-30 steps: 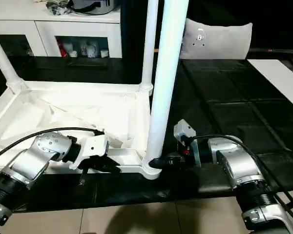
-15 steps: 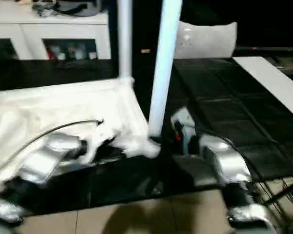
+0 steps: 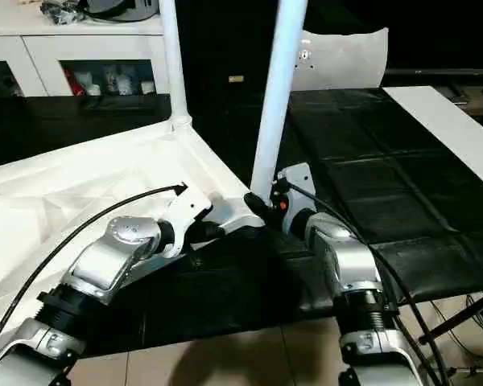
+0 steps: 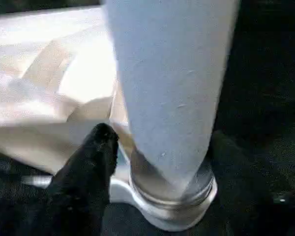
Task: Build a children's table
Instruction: Rotate leg to tighten
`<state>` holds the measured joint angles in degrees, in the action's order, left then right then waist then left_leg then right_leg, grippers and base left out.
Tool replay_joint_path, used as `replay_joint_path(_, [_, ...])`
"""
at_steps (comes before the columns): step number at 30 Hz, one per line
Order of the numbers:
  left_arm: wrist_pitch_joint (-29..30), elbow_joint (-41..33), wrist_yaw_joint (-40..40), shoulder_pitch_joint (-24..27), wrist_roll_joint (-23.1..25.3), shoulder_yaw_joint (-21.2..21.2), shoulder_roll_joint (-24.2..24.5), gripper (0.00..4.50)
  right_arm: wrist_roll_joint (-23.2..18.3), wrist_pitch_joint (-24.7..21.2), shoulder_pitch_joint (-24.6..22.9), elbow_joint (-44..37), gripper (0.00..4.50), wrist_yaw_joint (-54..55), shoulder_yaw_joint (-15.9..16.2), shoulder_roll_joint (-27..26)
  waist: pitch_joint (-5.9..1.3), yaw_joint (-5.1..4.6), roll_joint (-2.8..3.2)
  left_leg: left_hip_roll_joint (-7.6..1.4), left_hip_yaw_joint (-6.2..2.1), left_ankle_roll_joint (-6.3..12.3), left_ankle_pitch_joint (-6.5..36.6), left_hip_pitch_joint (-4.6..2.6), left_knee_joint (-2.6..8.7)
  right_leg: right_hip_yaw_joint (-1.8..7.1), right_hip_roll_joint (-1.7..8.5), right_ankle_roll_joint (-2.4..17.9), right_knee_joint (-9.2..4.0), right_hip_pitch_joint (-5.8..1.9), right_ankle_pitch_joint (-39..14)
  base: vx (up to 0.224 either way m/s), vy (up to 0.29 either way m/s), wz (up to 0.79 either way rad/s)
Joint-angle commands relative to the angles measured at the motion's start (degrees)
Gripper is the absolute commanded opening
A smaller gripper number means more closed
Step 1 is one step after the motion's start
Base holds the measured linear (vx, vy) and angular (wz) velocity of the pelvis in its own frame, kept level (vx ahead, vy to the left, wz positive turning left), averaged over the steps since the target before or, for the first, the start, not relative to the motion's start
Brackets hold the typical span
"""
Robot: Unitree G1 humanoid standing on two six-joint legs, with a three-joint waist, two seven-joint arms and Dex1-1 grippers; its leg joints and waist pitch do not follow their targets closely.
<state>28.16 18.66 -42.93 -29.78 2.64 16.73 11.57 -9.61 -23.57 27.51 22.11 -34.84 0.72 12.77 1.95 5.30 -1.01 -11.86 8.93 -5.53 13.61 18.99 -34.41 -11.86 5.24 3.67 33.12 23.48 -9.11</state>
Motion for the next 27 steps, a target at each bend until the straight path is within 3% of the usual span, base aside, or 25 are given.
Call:
replay_joint_path(1, [-4.84,-2.19,-3.48,0.06,-2.01,0.06,1.08,0.0,-0.19,1.0,-0.67,-0.32,3.43,-4.0,1.7,1.58,-3.69,0.58,-0.34,-1.45,-0.03,4.71,-0.12,1.05,3.32,4.57,4.55,0.46,-4.18,-4.84,-16.09,0.0,0.0,0.0])
replay_joint_path(6, [-11.57,-0.61,-11.66,0.84,-1.76,2.53,6.17,0.0,-1.39,5.32,-1.52,-1.06,3.7,-16.46,3.04,7.5,-3.69,0.98,-0.27,-1.55,-0.11,4.84,0.88,0.94,3.34,4.52,4.46,-0.65,-4.29,-4.7,-17.48,0.0,0.0,0.0])
replay_joint_path(9, [-14.31,-0.32,-15.51,0.93,-1.17,4.1,8.75,0.0,-1.37,8.1,-2.33,-1.58,3.7,-22.58,4.71,10.21,-3.82,1.74,0.08,-2.06,-0.36,5.55,-0.57,0.86,3.25,4.78,4.59,0.8,-3.45,-4.53,-13.55,0.0,0.0,0.0])
replay_joint_path(11, [-16.8,-0.4,-19.0,0.93,-0.61,5.7,10.98,0.0,-1.23,11.2,-2.68,-0.66,3.7,-27.44,6.37,12.17,-3.81,1.91,-0.01,-2.17,-0.25,5.75,-0.56,0.79,3.24,4.86,4.6,1.92,-3.3,-4.51,-12.84,0.0,0.0,0.0])
replay_joint_path(17, [-21.36,-1.46,-26.84,1.29,-1.09,7.95,14.91,0.0,-2.68,13.12,-2.45,0.71,3.25,-36.6,8.27,14.51,-3.64,3.15,-0.06,-2.3,-0.11,4.98,1.48,0.64,3.45,4.87,4.69,1.95,-3.62,-4.56,-16.17,0.0,0.0,0.0])
replay_joint_path(19, [-23.23,-2.14,-30.66,1.7,-1.88,8.75,16.58,0.0,-3.54,13.46,-2.15,1.45,2.92,-40.51,8.98,15.09,-3.69,3.26,-0.31,-2.33,-0.1,4.93,1.34,0.66,3.44,4.91,4.7,2.15,-3.46,-4.56,-15.64,0.0,0.0,0.0])
replay_joint_path(27, [-24.97,-2.57,-33.33,2.42,-1.73,9.86,18.2,0.0,-4.75,12.93,-2.04,1.97,2.43,-45.14,10.58,14.99,-3.71,3.4,-0.41,-2.32,-0.05,4.46,1.12,0.76,3.38,4.9,4.7,2.19,-3.43,-4.55,-16.01,0.0,0.0,0.0])
